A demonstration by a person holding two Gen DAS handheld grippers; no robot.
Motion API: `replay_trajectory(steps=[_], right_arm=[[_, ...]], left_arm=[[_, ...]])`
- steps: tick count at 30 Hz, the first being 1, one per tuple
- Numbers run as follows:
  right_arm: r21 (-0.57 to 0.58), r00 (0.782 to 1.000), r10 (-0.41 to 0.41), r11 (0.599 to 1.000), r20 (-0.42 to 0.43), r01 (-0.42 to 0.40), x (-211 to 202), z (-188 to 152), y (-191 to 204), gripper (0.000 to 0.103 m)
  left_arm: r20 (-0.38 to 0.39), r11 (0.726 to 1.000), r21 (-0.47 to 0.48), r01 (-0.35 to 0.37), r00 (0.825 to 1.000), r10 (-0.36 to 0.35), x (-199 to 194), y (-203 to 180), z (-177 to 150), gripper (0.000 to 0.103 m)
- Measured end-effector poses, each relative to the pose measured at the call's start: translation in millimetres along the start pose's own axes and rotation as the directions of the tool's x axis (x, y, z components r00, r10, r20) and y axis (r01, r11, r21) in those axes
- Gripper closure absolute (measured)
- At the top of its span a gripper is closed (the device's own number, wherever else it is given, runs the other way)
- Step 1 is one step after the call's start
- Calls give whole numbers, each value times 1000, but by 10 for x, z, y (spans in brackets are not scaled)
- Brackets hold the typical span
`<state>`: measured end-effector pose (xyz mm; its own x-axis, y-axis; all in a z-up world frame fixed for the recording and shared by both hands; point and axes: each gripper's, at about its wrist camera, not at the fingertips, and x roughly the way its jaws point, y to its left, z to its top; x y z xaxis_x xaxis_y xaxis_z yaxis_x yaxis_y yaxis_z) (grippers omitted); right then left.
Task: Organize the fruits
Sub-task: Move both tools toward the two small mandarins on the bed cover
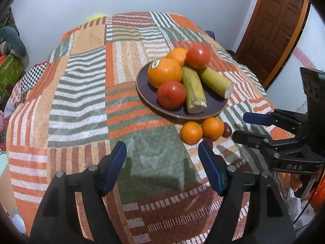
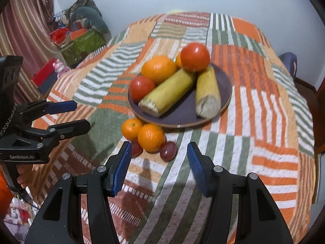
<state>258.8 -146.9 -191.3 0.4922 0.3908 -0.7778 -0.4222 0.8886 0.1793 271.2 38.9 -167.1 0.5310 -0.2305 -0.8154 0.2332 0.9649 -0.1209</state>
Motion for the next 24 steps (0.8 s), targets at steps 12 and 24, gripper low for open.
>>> replay_trajectory(steps=[12, 24], right_arm=[[-22, 999, 22, 999, -38, -23, 283, 63, 90, 50], [-54, 999, 37, 998, -23, -38, 274, 133, 82, 58]], left_arm=[[-47, 1000, 3, 2, 999, -2, 233, -25, -59, 43], [-86, 999, -20, 38, 995, -40, 335, -33, -55, 61]])
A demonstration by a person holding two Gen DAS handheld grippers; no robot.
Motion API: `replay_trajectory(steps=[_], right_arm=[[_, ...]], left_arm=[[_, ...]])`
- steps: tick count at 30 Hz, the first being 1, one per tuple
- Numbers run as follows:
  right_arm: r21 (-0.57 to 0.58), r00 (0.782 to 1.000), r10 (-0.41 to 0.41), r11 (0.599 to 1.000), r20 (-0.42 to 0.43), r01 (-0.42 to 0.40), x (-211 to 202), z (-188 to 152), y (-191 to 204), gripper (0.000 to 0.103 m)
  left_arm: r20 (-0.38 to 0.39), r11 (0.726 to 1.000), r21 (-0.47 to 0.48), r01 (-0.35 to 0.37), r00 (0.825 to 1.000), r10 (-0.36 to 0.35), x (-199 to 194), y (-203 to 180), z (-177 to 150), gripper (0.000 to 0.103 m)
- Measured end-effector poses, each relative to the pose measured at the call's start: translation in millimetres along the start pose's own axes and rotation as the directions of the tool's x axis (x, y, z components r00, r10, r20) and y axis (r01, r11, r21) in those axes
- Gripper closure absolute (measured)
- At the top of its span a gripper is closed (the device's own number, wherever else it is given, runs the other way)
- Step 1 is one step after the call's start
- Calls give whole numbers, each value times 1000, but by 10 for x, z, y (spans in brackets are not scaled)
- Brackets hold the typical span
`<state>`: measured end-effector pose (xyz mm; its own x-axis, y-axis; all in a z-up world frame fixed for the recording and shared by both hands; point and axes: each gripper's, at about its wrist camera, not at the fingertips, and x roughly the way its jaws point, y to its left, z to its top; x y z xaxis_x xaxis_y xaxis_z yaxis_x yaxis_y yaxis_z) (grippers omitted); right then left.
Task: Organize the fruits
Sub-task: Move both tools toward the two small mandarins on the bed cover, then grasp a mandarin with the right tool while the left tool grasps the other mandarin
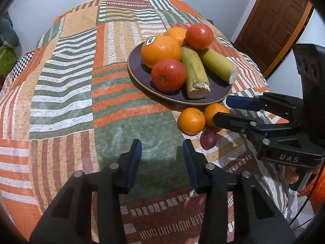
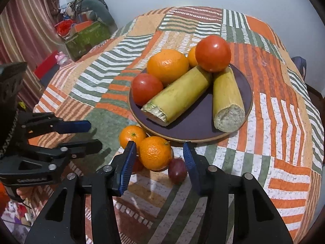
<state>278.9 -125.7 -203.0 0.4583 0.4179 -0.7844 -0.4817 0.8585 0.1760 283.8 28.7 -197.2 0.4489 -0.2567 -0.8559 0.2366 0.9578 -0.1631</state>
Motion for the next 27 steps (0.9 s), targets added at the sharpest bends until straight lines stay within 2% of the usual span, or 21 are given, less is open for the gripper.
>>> replay_trajectory(steps=[8, 10, 11, 19, 27], right_arm=[[-57, 999, -29, 998, -16, 28, 119, -16, 109, 59], [-70, 999, -41, 997, -12, 40, 116, -19, 108, 70], [-76, 999, -31, 997, -12, 30, 108, -19, 99, 70], [-42, 1000, 1, 999, 16, 0, -82, -6, 25, 70], [20, 999, -15, 1000, 36, 15, -220, -15, -150, 70]], left_arm=[[1, 1000, 15, 18, 1000, -19, 15, -77, 30, 62], [1, 1000, 21, 22, 1000, -22, 23, -107, 49, 62], [-1, 999, 22, 27, 1000, -27, 30, -118, 61, 62], [-23, 999, 16, 51, 998, -51, 167, -180, 177, 62], [-24, 997, 6, 75, 997, -75, 281, -237, 289, 62]])
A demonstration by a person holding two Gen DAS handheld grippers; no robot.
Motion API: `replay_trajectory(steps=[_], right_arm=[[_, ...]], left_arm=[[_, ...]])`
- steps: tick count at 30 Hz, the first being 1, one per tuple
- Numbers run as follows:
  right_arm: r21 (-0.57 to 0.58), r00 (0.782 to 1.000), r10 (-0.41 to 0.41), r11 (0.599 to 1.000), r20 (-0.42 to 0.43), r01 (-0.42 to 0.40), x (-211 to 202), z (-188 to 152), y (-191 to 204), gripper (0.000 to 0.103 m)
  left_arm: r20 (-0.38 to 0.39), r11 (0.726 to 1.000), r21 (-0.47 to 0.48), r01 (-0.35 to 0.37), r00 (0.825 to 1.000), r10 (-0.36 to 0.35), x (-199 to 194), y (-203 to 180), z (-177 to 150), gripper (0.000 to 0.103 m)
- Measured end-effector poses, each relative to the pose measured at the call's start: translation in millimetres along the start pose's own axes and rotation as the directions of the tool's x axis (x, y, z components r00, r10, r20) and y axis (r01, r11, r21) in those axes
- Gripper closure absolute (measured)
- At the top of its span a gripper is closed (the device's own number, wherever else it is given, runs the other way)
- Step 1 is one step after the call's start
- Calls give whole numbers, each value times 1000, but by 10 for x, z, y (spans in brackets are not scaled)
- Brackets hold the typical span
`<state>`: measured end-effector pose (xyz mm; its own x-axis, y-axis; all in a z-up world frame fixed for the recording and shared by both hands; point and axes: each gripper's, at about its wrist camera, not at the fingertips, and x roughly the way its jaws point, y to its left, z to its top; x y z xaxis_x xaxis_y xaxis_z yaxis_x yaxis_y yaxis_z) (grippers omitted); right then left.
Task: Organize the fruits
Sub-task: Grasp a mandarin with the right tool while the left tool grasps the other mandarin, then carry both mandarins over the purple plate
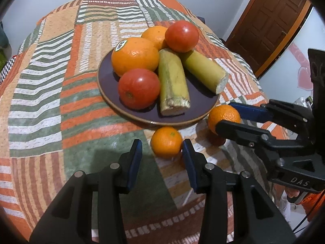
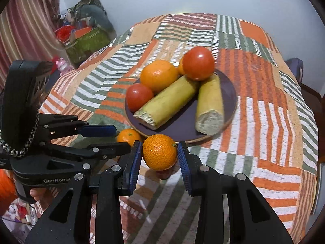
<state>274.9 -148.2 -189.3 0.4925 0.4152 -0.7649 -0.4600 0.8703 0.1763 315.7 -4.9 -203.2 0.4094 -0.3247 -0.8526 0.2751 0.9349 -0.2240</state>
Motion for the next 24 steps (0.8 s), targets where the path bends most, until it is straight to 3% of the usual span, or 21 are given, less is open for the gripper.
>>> replay_trajectory(steps=[12, 15, 24], right_arm=[[10, 1000, -4, 1000, 8, 4, -55, -22, -38, 70], [6, 1000, -6, 1000, 13, 5, -76, -17, -35, 70], [5, 999, -17, 1000, 27, 17, -112, 16, -75, 70]], left_arm=[[-2, 1000, -20, -8, 1000, 8, 122, -20, 88, 64], [-19, 998, -51, 28, 999, -29, 138, 54, 101, 68], [0, 998, -39, 45, 999, -45, -71, 21, 58, 69]])
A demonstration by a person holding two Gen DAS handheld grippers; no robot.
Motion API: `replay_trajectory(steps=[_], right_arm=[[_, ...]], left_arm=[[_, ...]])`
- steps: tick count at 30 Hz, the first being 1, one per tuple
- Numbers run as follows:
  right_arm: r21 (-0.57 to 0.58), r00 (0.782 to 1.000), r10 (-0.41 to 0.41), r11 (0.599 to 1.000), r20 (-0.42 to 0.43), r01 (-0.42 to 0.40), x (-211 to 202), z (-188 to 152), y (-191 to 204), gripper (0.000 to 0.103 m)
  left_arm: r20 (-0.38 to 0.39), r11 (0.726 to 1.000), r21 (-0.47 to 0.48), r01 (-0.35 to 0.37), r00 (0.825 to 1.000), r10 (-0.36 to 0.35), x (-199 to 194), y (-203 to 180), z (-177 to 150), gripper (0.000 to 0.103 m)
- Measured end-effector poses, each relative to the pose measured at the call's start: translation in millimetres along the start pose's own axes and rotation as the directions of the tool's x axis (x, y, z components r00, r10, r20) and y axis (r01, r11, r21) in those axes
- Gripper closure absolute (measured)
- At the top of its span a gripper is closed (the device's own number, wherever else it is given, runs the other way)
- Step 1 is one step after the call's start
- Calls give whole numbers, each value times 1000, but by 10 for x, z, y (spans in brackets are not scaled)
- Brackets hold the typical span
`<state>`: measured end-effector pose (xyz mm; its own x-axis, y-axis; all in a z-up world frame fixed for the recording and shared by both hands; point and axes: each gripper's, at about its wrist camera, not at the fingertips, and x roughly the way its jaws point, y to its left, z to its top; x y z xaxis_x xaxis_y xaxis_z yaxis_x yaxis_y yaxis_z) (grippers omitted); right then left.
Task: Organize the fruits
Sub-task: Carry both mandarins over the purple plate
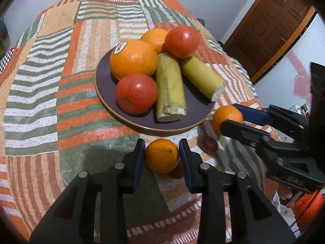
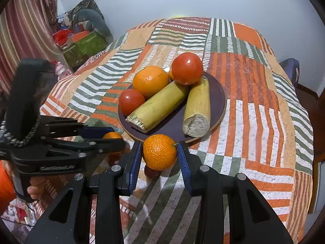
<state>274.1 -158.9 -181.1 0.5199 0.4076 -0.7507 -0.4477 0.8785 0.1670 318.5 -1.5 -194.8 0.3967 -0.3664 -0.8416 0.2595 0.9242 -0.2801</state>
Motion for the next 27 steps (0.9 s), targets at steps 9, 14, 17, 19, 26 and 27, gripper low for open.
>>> replay_trajectory(steps=[9, 14, 17, 19, 26, 27], right_arm=[[3, 999, 2, 1000, 40, -2, -45, 185, -48, 70], [9, 998, 4, 1000, 68, -4, -47, 328, -90, 70], [6, 997, -2, 1000, 78, 2, -24, 412, -114, 70], [3, 996, -11, 1000, 83, 11, -5, 457, -131, 70], [-12, 996, -32, 999, 80, 33, 115, 557, -171, 70], [-17, 996, -39, 999, 81, 40, 135, 568, -169, 70]], left_arm=[[98, 999, 38, -8, 995, 4, -277, -146, 252, 69], [114, 999, 33, -13, 993, 9, -272, -138, 440, 69], [121, 999, 32, -24, 992, 20, -234, -128, 523, 69], [122, 999, 30, -28, 992, 24, -203, -111, 567, 69], [126, 996, 56, -63, 990, 56, -57, -105, 698, 69], [126, 996, 60, -71, 990, 63, -35, -100, 707, 69]])
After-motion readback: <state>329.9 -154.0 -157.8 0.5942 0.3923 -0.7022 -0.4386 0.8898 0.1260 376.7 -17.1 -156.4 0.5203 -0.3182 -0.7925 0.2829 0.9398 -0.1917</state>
